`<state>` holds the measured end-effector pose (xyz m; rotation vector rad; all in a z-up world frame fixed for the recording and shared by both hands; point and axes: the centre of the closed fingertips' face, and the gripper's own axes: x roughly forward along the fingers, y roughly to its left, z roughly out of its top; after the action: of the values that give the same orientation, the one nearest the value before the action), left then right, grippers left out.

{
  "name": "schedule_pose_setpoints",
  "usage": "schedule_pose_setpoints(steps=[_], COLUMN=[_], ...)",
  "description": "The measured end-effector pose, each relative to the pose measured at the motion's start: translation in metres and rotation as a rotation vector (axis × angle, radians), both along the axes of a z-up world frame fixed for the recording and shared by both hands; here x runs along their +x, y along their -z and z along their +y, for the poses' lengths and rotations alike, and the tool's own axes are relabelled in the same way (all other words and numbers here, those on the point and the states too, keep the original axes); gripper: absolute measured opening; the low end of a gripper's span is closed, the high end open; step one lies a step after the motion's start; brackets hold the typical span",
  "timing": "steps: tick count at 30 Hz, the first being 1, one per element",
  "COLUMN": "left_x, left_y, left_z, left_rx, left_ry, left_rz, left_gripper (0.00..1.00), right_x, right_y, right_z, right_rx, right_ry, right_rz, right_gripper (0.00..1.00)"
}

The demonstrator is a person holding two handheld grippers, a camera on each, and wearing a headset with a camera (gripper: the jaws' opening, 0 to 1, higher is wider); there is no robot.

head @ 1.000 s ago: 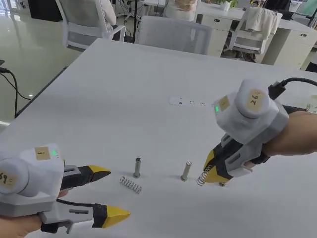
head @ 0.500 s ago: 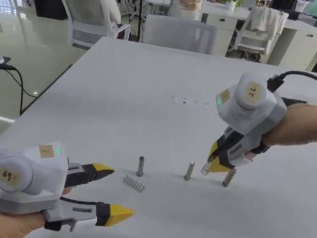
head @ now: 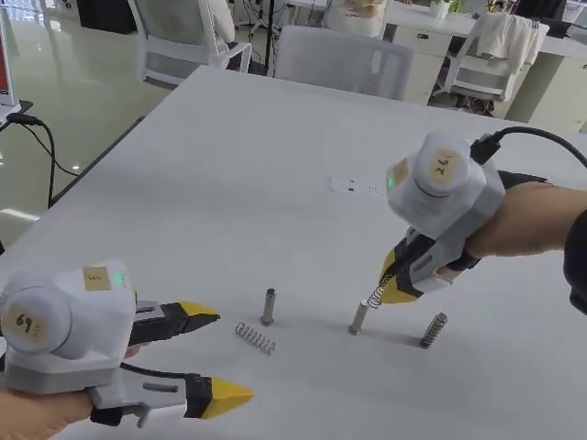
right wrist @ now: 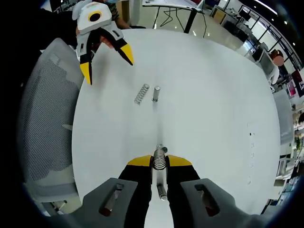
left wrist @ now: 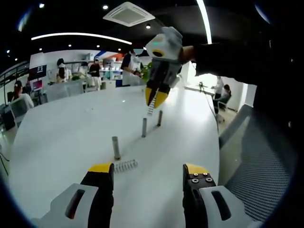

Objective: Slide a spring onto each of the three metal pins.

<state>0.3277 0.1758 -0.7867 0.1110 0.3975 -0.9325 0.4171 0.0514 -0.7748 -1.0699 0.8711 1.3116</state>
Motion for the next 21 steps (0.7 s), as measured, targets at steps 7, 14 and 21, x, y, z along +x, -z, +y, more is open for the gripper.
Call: schedule_pose_setpoints(steps=[7,14,21], left_x=[0.001,0.001,0.001], left_y=[0.001,0.002,0.004], left_z=[0.001,0.003,0.005], left_rx=[0.002,0.005,0.008], left_ry=[-0.002,-0.006,-0.008], left_rz=[0.003,0.008,0.014], left_gripper=[0.53,0.52,0.52], right_x=[0.007,0.01,0.012], right_y=[0.005,0.008,0.013], right_z=[-0.002,0.0,0.001], right_rx=[-0.019,-0.026,-0.033], right_ry=[0.001,-0.004,-0.008], right_rz=[-0.002,0.005,0.017], right_gripper=[0.08,0.08,0.08])
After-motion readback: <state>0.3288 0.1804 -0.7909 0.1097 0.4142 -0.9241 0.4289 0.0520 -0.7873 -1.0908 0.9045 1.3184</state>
